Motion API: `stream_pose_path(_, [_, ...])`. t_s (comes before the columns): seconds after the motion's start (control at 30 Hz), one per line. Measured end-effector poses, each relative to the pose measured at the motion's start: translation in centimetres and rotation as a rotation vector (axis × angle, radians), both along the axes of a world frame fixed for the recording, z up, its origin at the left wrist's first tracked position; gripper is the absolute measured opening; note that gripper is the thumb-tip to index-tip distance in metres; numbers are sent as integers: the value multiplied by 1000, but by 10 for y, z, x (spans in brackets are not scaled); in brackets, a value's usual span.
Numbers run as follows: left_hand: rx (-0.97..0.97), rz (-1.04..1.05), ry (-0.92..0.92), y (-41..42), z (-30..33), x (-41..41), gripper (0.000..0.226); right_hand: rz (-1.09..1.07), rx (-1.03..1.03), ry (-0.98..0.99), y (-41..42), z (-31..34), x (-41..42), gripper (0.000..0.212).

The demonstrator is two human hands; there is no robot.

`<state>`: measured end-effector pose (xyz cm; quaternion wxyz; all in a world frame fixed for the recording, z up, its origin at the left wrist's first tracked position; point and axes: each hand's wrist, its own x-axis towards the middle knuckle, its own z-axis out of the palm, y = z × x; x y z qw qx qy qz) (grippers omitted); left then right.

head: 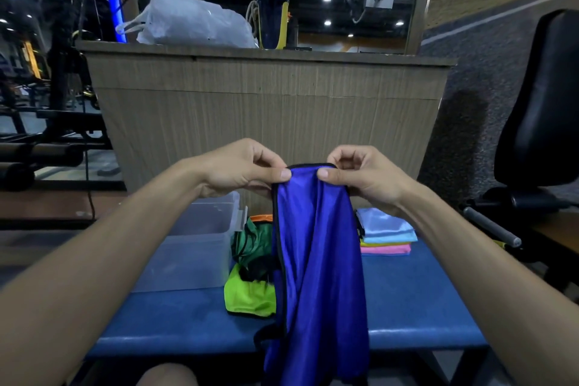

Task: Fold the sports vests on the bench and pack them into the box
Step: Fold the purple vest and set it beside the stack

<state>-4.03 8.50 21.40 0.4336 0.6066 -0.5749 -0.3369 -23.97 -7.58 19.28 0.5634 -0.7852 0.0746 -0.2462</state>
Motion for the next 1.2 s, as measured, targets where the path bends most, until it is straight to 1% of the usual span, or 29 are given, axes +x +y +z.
stream_pose_path(0.07, [-92, 52, 51, 0, 8, 1, 19, 68, -29, 66, 1, 5, -6, 23])
stream_pose_path(0.2, [-240, 196, 135, -6, 24, 4, 9, 187, -95, 123, 6, 2, -19, 26])
stream_pose_path(0.3, [-336, 387, 91, -12, 25, 7, 15, 146, -117, 116, 4, -5, -27, 31])
stream_pose_path(0.4, [-447, 600, -3, -13, 21, 19, 21, 75, -157, 105, -1, -19, -36, 41])
stream_pose_path(0.47, [-499, 683, -65, -12, 18, 27, 20, 50, -155, 99, -4, -28, -42, 45])
stream_pose_path(0.57, [-524, 742, -101, -8, 15, 39, 20, 10, -167, 107, -11, -37, -51, 49])
stream_pose_path(0.67, [-498, 739, -127, -3, 12, 46, 18, -23, -173, 125, -23, -44, -58, 60])
stream_pose_path(0.73, [-503, 727, -157, 0, 11, 48, 19, -33, -171, 135, -32, -46, -63, 60])
stream_pose_path(0.8, [-515, 725, -170, 1, 10, 51, 20, -29, -165, 148, -41, -47, -68, 50])
stream_pose_path(0.9, [-529, 718, -201, 3, 10, 53, 16, -52, -161, 159, -53, -49, -74, 24])
stream_pose_path(0.93, [-529, 697, -232, 5, 10, 54, 13, -74, -162, 155, -58, -52, -75, 20])
stream_pose_path(1.0, [-513, 607, -335, 9, 9, 54, 11, -162, -199, 111, -69, -57, -75, 16])
stream_pose_path(1.1, [-462, 488, -557, 12, 5, 55, 18, -354, -243, -15, -87, -61, -76, 15])
stream_pose_path(1.13, [-449, 468, -605, 12, 2, 55, 18, -417, -263, -46, -93, -60, -76, 15])
stream_pose_path(1.2, [-410, 433, -627, 13, -1, 53, 17, -504, -308, -75, -97, -56, -78, 17])
